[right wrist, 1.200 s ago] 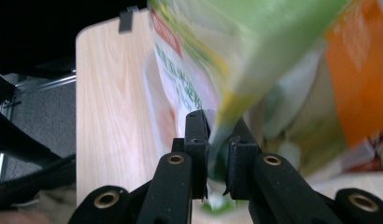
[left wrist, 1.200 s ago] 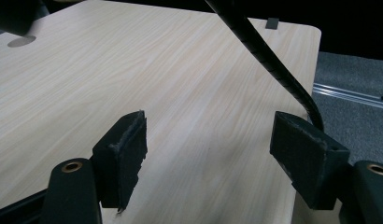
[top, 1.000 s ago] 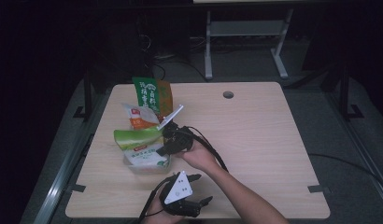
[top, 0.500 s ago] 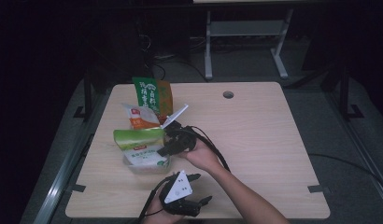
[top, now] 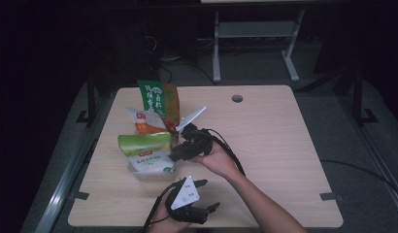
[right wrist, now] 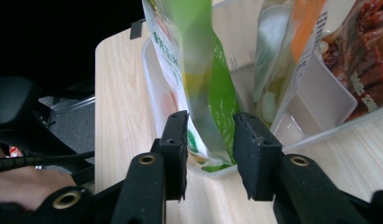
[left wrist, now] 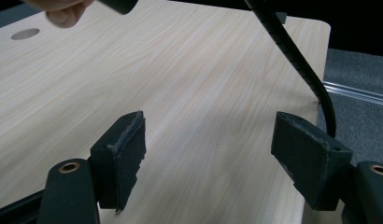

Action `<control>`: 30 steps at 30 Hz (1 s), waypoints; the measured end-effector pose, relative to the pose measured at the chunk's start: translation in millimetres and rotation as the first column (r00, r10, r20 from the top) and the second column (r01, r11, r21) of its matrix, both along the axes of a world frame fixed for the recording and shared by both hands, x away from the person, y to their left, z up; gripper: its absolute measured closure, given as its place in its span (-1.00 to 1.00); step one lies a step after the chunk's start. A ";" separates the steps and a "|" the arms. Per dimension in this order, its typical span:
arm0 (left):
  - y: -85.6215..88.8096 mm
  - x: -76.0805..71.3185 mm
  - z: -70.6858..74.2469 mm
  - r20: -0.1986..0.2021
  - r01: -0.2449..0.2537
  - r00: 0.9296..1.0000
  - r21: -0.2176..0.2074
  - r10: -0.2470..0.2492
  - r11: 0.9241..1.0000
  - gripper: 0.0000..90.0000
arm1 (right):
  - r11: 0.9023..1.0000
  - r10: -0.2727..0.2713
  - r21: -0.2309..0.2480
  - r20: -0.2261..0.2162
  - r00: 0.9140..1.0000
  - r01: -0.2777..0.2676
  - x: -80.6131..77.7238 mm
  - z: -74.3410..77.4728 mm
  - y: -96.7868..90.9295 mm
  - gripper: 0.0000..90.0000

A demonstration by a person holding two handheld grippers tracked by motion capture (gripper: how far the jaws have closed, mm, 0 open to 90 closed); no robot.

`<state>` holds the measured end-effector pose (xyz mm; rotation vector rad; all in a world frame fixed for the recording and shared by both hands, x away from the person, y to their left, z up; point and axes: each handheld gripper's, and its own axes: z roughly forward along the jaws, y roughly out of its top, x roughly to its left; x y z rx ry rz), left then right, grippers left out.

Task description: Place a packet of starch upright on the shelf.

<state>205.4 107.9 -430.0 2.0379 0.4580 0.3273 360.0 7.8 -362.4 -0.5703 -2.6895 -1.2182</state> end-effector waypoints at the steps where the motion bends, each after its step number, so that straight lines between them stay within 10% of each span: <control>1: 0.3 0.4 0.1 0.001 -0.001 1.000 0.002 0.001 1.000 -0.43 | 1.000 -0.006 0.006 -0.006 1.000 0.006 -0.2 0.6 -1.9 0.39; 30: 1.4 4.2 -1.1 -0.020 -0.013 1.000 0.004 0.013 1.000 -0.45 | 0.990 -0.142 0.022 -0.036 0.989 0.143 5.4 -4.1 -71.1 0.03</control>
